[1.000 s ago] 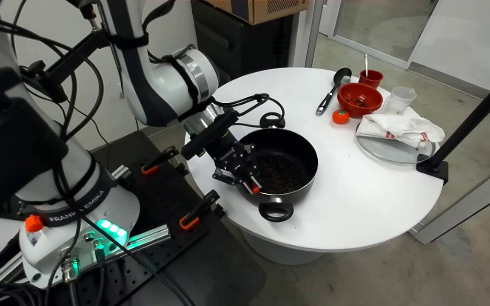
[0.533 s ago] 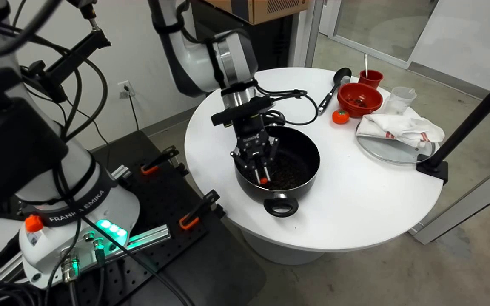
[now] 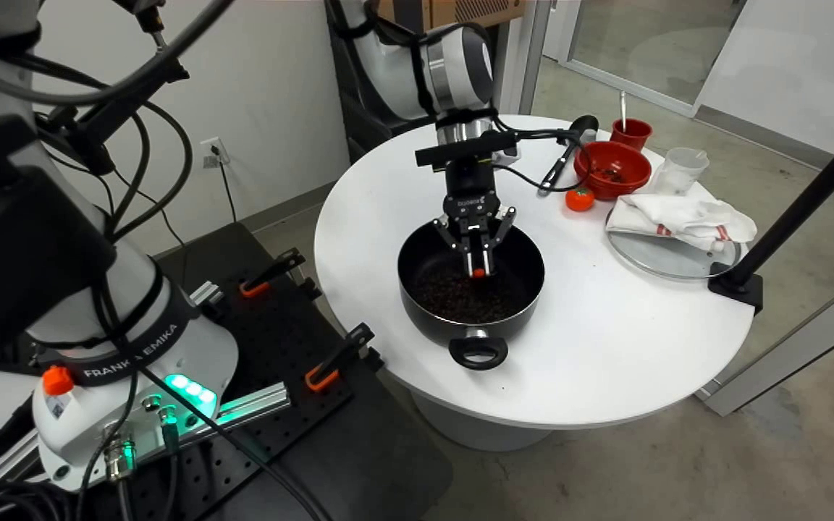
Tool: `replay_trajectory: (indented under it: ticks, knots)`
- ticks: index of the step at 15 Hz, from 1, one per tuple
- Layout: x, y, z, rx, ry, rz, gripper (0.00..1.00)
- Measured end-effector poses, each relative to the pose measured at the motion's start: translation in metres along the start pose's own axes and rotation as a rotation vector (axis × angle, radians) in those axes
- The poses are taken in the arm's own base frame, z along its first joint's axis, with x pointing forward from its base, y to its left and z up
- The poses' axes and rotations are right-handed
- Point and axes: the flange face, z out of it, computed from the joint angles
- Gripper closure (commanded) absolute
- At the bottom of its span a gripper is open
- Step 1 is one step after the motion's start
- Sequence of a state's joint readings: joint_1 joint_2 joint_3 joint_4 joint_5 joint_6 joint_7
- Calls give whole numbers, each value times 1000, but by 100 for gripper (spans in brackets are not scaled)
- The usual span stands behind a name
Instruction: Move the black pot to the right then use the spoon to take some contents out of the pot
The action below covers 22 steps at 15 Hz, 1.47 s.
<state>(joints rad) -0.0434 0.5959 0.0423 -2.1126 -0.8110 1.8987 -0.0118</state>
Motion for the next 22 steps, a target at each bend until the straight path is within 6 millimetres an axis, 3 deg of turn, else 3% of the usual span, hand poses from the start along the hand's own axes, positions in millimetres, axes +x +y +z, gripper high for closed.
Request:
replay_trajectory:
  ticks: [9,22]
  knots:
    - [13,17,25,-158,-198,-46,95]
    - [6,-10,67,-285,-288,-184,95]
